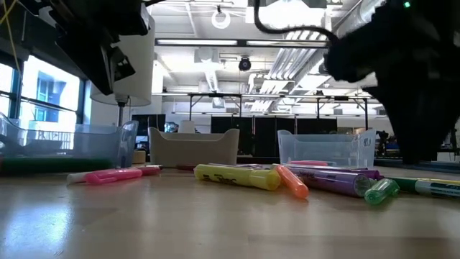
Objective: Pick & Place Markers
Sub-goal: Put the yellow pen into the transparent bin
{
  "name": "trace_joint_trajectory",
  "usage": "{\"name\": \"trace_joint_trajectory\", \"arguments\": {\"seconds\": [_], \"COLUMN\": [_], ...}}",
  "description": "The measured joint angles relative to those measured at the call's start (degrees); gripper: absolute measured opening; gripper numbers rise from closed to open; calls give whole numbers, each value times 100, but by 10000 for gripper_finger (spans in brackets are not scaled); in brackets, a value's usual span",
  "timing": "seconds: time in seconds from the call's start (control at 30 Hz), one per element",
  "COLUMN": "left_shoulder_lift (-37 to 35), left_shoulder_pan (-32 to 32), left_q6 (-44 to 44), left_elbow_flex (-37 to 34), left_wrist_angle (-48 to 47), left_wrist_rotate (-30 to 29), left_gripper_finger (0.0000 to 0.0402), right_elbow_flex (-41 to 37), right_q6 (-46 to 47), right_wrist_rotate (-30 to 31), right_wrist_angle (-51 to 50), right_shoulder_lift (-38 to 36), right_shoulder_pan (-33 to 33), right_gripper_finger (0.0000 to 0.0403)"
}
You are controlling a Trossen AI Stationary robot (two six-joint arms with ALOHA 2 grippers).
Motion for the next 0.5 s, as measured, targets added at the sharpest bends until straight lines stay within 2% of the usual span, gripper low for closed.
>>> {"name": "trace_joint_trajectory", "arguments": {"seconds": [0.37,0.5], "left_shoulder_lift": [0,0], "left_shoulder_pan": [0,-1], "left_q6": [-123,-125], "left_elbow_flex": [2,2], "left_wrist_angle": [-2,-2], "left_wrist_rotate": [143,187], "left_gripper_finger": [0,0], "right_elbow_flex": [-857,-967], "right_q6": [329,307], "right_wrist_rotate": [-322,-274], "right_wrist_angle": [901,983], "right_shoulder_lift": [-34,-36], "right_shoulder_pan": [2,2], "right_gripper_finger": [111,77]}}
